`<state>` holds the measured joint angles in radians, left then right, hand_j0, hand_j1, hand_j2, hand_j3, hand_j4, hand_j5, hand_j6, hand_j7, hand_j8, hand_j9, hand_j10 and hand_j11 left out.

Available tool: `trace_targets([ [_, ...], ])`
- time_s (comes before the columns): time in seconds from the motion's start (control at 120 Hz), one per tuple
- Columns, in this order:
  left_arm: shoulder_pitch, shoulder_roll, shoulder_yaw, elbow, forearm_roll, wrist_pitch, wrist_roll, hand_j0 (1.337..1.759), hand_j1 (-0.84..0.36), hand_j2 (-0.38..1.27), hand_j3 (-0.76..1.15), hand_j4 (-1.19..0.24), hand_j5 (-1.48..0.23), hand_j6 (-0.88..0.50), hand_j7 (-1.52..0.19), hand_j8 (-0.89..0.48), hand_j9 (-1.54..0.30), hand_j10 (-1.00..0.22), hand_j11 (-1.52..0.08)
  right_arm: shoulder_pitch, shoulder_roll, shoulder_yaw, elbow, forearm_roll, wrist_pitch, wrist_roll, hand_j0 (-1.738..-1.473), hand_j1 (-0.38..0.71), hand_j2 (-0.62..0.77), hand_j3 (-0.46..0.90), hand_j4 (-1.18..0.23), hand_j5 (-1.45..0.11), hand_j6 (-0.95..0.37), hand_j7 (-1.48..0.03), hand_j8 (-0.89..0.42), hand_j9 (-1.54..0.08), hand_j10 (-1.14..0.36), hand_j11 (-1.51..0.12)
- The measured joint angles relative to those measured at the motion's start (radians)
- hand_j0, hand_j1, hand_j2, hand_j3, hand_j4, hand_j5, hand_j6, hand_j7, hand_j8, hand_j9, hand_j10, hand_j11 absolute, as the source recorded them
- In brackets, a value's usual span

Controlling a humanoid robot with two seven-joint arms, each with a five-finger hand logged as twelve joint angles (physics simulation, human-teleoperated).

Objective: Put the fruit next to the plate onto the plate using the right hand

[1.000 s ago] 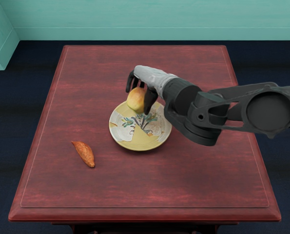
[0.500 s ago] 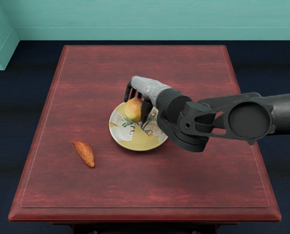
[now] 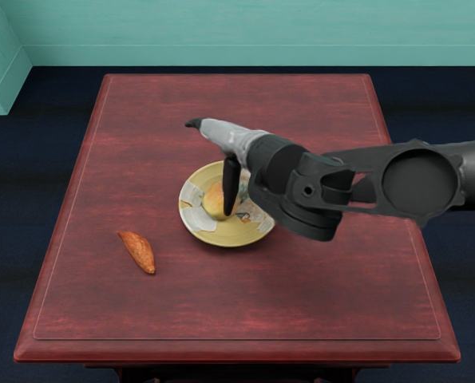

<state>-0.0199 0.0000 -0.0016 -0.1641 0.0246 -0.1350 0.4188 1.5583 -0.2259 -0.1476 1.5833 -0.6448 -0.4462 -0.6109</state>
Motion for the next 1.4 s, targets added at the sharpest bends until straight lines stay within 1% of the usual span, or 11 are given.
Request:
trace_targets([
  [0.083, 0.0, 0.0, 0.0, 0.0, 0.0, 0.0, 0.0, 1.658, 0.34, 0.0, 0.0, -0.01, -0.01, -0.01, -0.01, -0.01, -0.01, -0.01, -0.01, -0.042, -0.016, 0.113, 0.042, 0.073, 0.024, 0.0, -1.658, -0.32, 0.02, 0.0, -0.04, -0.05, -0.03, -0.05, -0.03, -0.05, -0.04, -0.05],
  [0.15, 0.004, 0.0, 0.0, 0.0, 0.0, 0.0, 0.0, 1.658, 0.34, 0.0, 0.0, -0.01, -0.01, -0.01, -0.01, -0.01, -0.01, -0.01, -0.01, -0.115, -0.013, 0.238, 0.061, 0.135, 0.099, 0.0, -1.658, -0.33, 0.02, 0.0, -0.03, -0.04, -0.02, -0.04, -0.02, -0.04, -0.03, -0.04],
  [0.208, 0.005, 0.0, 0.0, 0.0, 0.0, 0.0, 0.0, 1.658, 0.34, 0.0, 0.0, -0.01, -0.01, -0.01, -0.01, -0.01, -0.01, -0.01, -0.01, -0.201, -0.005, 0.357, 0.07, 0.201, 0.21, 0.0, -1.658, -0.33, 0.01, 0.0, -0.02, -0.03, -0.02, -0.03, -0.02, -0.03, -0.02, -0.03],
  [0.3, 0.003, 0.0, 0.0, 0.0, 0.0, 0.0, 0.0, 1.658, 0.34, 0.0, 0.0, -0.01, -0.01, -0.01, -0.01, -0.01, -0.01, -0.01, -0.01, -0.371, -0.001, 0.56, 0.078, 0.313, 0.453, 0.0, -1.658, -0.34, 0.01, 0.0, -0.01, -0.02, -0.01, -0.02, -0.01, -0.02, -0.01, -0.02],
  [0.375, 0.002, 0.0, 0.0, 0.0, 0.0, 0.0, 0.0, 1.658, 0.34, 0.0, 0.0, -0.01, -0.01, -0.01, -0.01, -0.01, -0.01, -0.01, -0.01, -0.452, -0.009, 0.664, 0.083, 0.425, 0.615, 0.0, -1.658, -0.34, 0.01, 0.0, -0.01, -0.01, -0.01, -0.01, -0.01, -0.01, -0.01, -0.01],
  [0.475, 0.002, 0.0, 0.0, 0.0, 0.0, 0.0, 0.0, 1.658, 0.34, 0.0, 0.0, -0.01, -0.01, -0.01, -0.01, -0.01, -0.01, -0.01, -0.01, -0.526, -0.095, 0.744, 0.082, 0.653, 0.851, 0.0, -1.658, -0.34, 0.0, 0.0, -0.01, -0.01, -0.01, -0.01, 0.0, -0.01, -0.01, -0.01],
  [0.558, 0.002, 0.0, 0.0, 0.0, 0.0, 0.0, 0.0, 1.658, 0.34, 0.0, 0.0, -0.01, -0.01, -0.01, -0.01, -0.01, -0.01, -0.01, -0.01, -0.577, -0.204, 0.779, 0.079, 0.816, 0.965, 0.0, -1.658, -0.35, 0.0, 0.0, 0.0, -0.01, 0.0, 0.0, 0.0, -0.01, 0.0, -0.01],
  [0.65, 0.002, 0.0, 0.0, 0.0, 0.0, 0.0, 0.0, 1.658, 0.34, 0.0, 0.0, -0.01, -0.01, -0.01, -0.01, -0.01, -0.01, -0.01, -0.01, -0.604, -0.337, 0.792, 0.067, 0.936, 1.019, 0.0, -1.658, -0.35, 0.0, 0.0, 0.0, 0.0, 0.0, 0.0, 0.0, 0.0, 0.0, 0.0],
  [0.758, 0.002, 0.0, 0.0, 0.0, 0.0, 0.0, 0.0, 1.658, 0.34, 0.0, 0.0, -0.01, -0.01, -0.01, -0.01, -0.01, -0.01, -0.01, -0.01, -0.619, -0.449, 0.794, 0.055, 1.002, 1.044, 0.0, -1.658, -0.35, 0.0, 0.0, 0.0, 0.0, 0.0, 0.0, 0.0, 0.0, 0.0, 0.0],
  [1.058, 0.005, 0.0, 0.002, -0.001, 0.0, 0.0, 0.0, 1.658, 0.34, 0.0, 0.0, -0.01, -0.01, -0.01, -0.01, -0.01, -0.01, -0.01, -0.01, -0.63, -0.63, 0.794, 0.04, 1.045, 1.057, 0.0, -1.658, -0.35, 0.0, 0.0, 0.0, 0.0, 0.0, 0.0, 0.0, 0.0, 0.0, 0.0],
  [1.4, 0.002, 0.0, 0.0, -0.001, 0.0, 0.0, 0.0, 1.658, 0.34, 0.0, 0.0, -0.01, -0.01, -0.01, -0.01, -0.01, -0.01, -0.01, -0.01, -0.675, -0.923, 0.742, -0.009, 1.107, 1.058, 0.0, -1.658, -0.35, 0.0, 0.0, 0.0, 0.0, 0.0, 0.0, 0.0, 0.0, 0.0, 0.0],
])
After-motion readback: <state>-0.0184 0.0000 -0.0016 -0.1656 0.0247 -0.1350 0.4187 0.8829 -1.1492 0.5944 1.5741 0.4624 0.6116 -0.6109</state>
